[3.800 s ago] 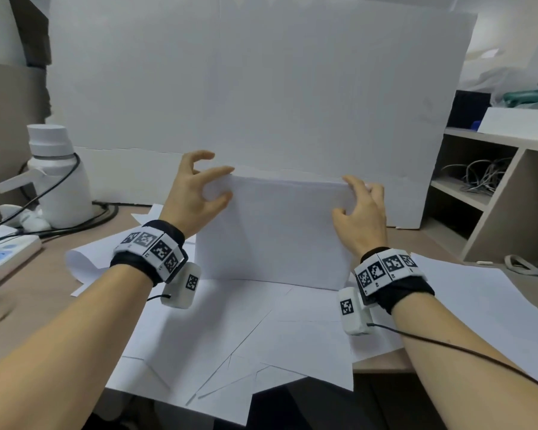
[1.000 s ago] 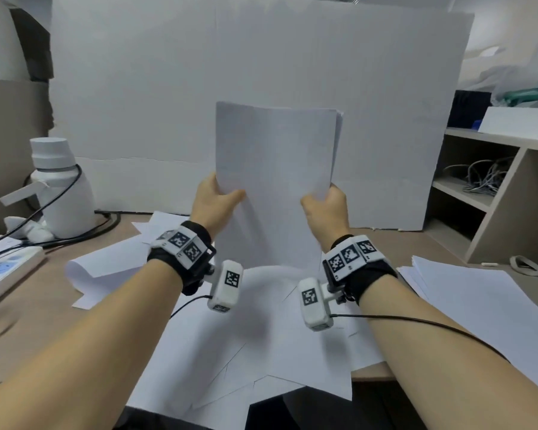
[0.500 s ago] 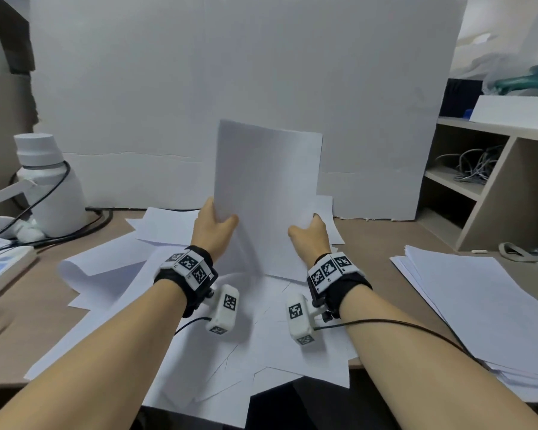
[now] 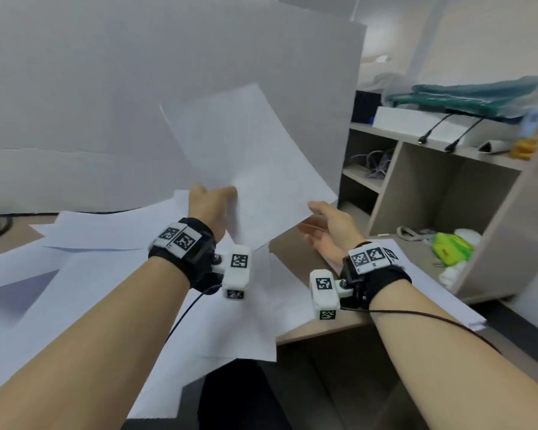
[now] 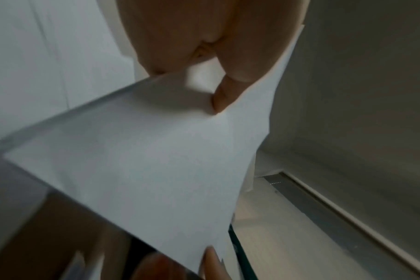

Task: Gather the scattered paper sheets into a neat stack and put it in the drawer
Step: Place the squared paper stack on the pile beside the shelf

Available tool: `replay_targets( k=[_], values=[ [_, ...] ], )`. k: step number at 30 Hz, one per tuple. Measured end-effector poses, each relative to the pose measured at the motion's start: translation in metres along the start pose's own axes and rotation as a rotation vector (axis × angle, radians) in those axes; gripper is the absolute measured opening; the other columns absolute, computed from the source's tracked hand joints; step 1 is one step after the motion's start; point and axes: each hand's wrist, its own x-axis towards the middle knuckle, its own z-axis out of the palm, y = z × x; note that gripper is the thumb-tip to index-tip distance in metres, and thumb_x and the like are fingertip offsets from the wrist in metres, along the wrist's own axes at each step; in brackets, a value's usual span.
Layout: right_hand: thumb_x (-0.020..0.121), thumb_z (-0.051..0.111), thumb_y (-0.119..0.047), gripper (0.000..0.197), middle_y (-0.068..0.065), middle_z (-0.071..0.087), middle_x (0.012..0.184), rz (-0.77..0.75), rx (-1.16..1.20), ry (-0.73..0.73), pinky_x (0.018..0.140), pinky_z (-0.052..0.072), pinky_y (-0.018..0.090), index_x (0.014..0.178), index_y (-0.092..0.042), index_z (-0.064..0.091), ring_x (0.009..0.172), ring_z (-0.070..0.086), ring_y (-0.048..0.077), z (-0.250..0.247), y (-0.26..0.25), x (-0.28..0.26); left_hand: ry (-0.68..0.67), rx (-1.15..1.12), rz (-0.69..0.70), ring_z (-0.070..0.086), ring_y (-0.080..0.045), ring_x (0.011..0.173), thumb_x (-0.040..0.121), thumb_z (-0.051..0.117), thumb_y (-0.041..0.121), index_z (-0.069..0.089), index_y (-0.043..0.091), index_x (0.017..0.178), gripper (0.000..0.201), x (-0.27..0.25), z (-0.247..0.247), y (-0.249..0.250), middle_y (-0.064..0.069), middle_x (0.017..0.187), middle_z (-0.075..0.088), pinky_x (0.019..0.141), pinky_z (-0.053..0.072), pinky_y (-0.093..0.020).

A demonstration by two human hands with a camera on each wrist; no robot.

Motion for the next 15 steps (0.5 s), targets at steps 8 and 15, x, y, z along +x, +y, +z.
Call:
replay_targets(
  k=[8,15],
  values=[
    [0.089,0.055,0.004,0.021,0.013,0.056,0.067,-0.275,-0.269,0.348,0.035,0.025,0.016,0.073,-0.008,0.055,0.04,0.043,0.014,-0.09,-0.035,-0.031,-0.213,0.002,-0.278,0.064,-0.032,0.081,0.089,0.048,-0.014,0.057,-0.008,0.101,0.017,-0.043,0.102,-0.044,-0.017,0.087,0.064,0.061,0.059,-0.031],
    [0.088,0.055,0.006,0.022,0.012,0.052,0.063,-0.15,-0.336,0.566,0.036,0.032,0.018,0.071,-0.009,0.054,0.034,0.045,0.011,-0.204,-0.029,-0.051,-0.396,0.202,-0.336,0.069,-0.038,0.101,0.079,0.057,-0.021,0.065,-0.006,0.086,0.019,-0.069,0.172,-0.095,-0.017,0.107,0.071,0.087,0.057,-0.059]
  ],
)
